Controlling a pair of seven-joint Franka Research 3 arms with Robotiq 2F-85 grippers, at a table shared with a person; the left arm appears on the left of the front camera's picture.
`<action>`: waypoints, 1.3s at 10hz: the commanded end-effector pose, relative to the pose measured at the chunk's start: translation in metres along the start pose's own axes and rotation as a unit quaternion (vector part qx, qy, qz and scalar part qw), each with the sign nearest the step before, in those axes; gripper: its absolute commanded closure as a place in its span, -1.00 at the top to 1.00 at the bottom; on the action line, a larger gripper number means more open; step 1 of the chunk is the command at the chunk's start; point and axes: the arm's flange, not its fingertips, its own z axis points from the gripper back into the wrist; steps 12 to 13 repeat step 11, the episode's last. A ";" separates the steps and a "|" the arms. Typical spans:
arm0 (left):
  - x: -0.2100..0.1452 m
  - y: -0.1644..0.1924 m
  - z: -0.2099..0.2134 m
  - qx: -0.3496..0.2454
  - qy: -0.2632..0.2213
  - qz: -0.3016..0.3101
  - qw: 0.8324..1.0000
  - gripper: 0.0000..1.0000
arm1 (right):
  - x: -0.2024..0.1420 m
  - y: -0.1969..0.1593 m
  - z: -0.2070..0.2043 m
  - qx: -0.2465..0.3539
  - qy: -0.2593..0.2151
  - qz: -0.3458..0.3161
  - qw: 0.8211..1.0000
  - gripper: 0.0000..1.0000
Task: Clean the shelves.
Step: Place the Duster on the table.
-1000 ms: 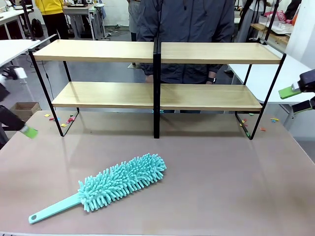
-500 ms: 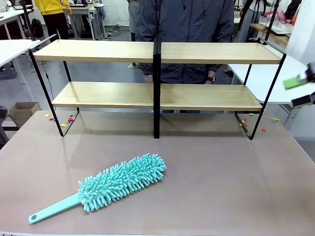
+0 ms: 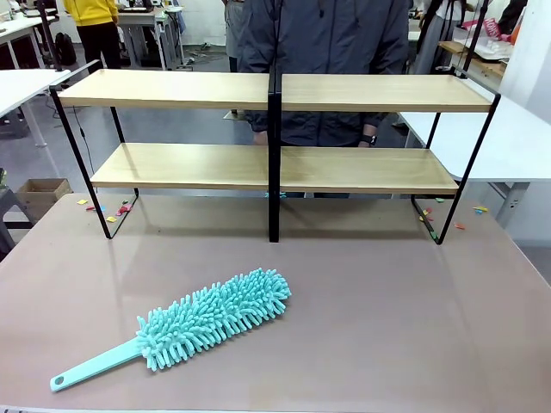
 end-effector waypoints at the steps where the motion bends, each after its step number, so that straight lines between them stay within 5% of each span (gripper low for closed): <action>1: 0.001 -0.007 -0.002 0.001 0.004 -0.022 1.000 1.00 | 0.005 -0.010 -0.018 -0.016 0.015 0.010 1.000 1.00; 13: 0.001 -0.007 -0.002 0.001 0.004 -0.022 1.000 1.00 | 0.005 -0.010 -0.018 -0.016 0.015 0.010 1.000 1.00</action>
